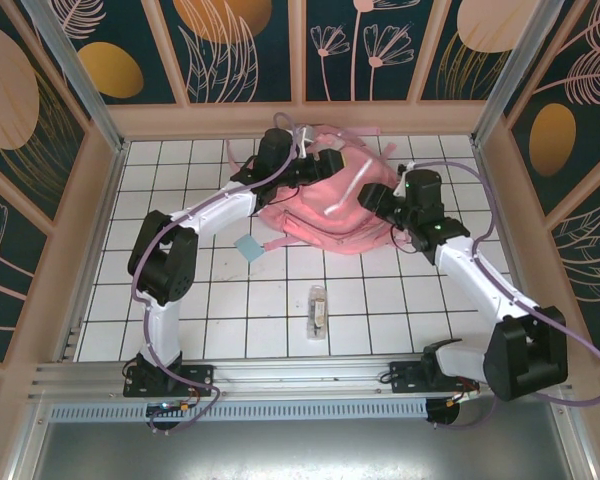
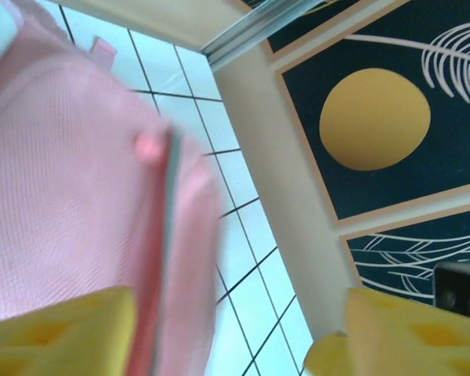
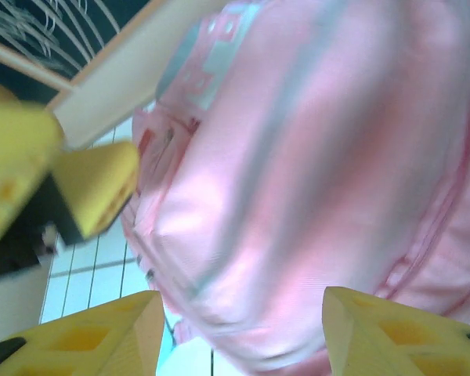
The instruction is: Pack the student bag
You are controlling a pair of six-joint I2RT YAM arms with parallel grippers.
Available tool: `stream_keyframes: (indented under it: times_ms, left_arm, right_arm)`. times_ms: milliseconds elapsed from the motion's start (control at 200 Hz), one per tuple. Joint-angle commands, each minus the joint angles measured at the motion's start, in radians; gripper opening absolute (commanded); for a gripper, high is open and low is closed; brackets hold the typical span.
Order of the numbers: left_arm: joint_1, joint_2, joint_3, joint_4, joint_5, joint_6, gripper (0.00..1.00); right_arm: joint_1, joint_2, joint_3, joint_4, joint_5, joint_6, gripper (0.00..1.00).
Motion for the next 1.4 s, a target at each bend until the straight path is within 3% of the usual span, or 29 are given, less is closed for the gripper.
stream_keyframes:
  times_ms: [0, 225, 440, 585, 825, 1136, 1261, 1396]
  left_arm:
    - [0.011, -0.071, -0.013, 0.04, -0.038, 0.025, 0.8]
    - [0.098, -0.247, -0.264, 0.049, -0.185, 0.075, 0.84]
    - [0.231, -0.295, -0.474, 0.077, -0.282, 0.102, 0.85]
    - [0.29, -0.223, -0.492, 0.127, -0.274, 0.069, 0.85]
    - [0.293, -0.072, -0.434, 0.197, -0.238, 0.031, 0.81]
    - [0.294, -0.004, -0.477, 0.272, -0.204, -0.001, 0.77]
    - [0.293, -0.016, -0.506, 0.281, -0.207, 0.002, 0.77]
    - [0.293, -0.018, -0.514, 0.282, -0.205, -0.002, 0.77]
  right_arm:
    - [0.1, -0.005, -0.027, -0.013, 0.039, 0.026, 0.56]
    - [0.334, 0.176, 0.045, 0.07, 0.172, 0.135, 0.52]
    - [0.433, 0.418, 0.248, 0.069, 0.237, 0.306, 0.5]
    - [0.462, 0.544, 0.329, 0.123, 0.189, 0.44, 0.48]
    - [0.479, 0.66, 0.352, 0.208, 0.203, 0.619, 0.43]
    - [0.451, 0.794, 0.483, 0.177, 0.37, 0.614, 0.43]
    - [0.447, 0.856, 0.567, 0.105, 0.46, 0.616, 0.37]
    - [0.441, 0.867, 0.579, 0.063, 0.456, 0.61, 0.37]
